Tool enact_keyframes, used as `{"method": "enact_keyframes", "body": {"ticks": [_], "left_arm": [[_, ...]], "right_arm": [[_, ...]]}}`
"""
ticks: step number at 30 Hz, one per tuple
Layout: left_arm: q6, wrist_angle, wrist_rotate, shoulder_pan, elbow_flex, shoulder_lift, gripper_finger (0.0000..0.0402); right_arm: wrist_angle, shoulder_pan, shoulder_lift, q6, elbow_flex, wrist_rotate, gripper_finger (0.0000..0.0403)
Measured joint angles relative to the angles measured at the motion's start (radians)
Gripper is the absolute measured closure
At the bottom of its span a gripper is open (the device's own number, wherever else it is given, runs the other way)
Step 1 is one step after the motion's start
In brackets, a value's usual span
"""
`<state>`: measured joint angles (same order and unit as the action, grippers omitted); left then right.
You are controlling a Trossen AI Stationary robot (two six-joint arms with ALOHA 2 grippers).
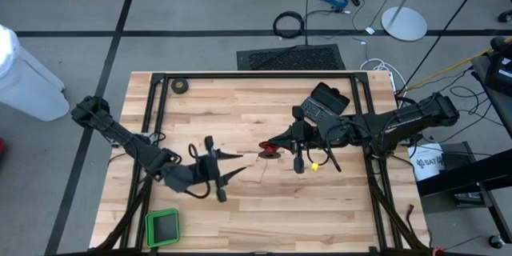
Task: Coil cords
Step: Coil the red wire into the spool
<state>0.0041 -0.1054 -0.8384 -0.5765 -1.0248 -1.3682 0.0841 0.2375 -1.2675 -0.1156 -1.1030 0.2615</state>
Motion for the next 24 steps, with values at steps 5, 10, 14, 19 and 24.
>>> {"method": "enact_keyframes", "body": {"ticks": [5,10,14,19,24], "left_arm": [[0.182,-0.157,0.009,0.047,0.0,-0.026,0.0238],[0.187,-0.17,0.162,0.116,0.0,-0.033,0.0238],[0.137,-0.18,0.302,0.167,0.0,-0.039,0.0238],[0.133,-0.191,0.354,0.202,0.0,-0.069,0.0238],[0.109,-0.239,0.411,0.225,0.0,-0.096,0.0238]], "right_arm": [[-0.001,0.0,0.0,0.008,0.0,-0.001,0.0403],[-0.002,0.0,0.0,0.023,0.0,-0.002,0.0403],[-0.002,0.0,0.0,0.023,0.0,-0.002,0.0403],[-0.003,0.0,0.0,0.03,0.0,-0.002,0.0403],[-0.002,0.0,0.0,0.031,0.0,-0.005,0.0403]]}}
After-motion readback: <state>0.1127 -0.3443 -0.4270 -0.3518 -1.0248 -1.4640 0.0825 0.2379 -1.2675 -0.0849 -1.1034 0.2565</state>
